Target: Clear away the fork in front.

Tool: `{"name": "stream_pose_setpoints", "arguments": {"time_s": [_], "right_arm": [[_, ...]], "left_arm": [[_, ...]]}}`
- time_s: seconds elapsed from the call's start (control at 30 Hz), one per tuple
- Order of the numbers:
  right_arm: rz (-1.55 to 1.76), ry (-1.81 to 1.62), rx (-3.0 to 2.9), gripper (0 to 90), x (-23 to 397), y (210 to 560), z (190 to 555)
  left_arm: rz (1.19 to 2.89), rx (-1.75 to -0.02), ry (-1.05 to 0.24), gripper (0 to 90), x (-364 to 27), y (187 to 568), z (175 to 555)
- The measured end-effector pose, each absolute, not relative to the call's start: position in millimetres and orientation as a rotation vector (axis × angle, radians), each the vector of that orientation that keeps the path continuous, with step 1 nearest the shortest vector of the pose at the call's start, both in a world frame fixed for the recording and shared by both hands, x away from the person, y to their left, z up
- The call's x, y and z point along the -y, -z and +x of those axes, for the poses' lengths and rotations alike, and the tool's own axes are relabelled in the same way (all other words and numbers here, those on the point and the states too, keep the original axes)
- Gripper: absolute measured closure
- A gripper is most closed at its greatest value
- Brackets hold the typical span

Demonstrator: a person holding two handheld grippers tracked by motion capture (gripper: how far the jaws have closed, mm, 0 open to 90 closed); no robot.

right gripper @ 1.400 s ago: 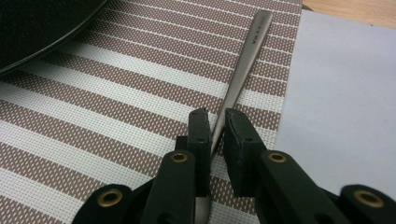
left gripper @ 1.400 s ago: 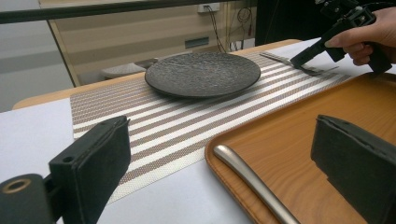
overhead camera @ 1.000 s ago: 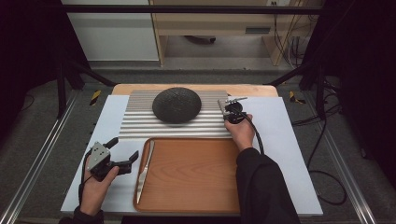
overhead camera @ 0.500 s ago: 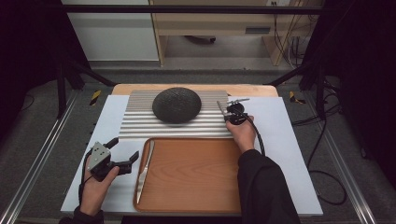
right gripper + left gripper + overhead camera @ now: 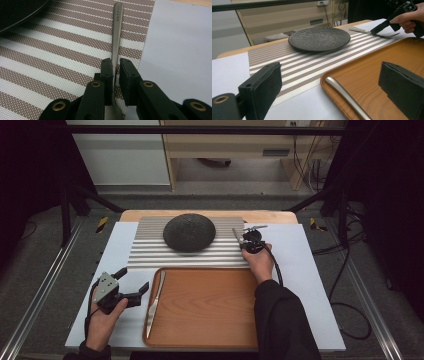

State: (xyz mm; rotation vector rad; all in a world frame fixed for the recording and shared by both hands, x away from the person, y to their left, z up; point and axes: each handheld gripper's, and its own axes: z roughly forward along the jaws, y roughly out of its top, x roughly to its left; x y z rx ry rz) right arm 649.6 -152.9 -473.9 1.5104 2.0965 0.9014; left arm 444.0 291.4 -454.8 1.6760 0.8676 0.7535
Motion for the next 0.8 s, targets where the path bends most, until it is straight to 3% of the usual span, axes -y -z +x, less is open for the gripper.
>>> {"name": "stream_pose_setpoints", "arguments": {"time_s": [0.6, 0.8], "right_arm": [[1.477, -0.891, -2.09, 79.9, 147.9, 475.3, 650.9], [1.476, -0.892, -2.08, 83.8, 148.1, 475.9, 651.5]], "left_arm": [[1.683, -0.863, -0.75, 5.0, -290.0, 455.1, 443.9], [1.686, -0.86, -0.749, 5.0, -289.6, 455.2, 443.9]]}}
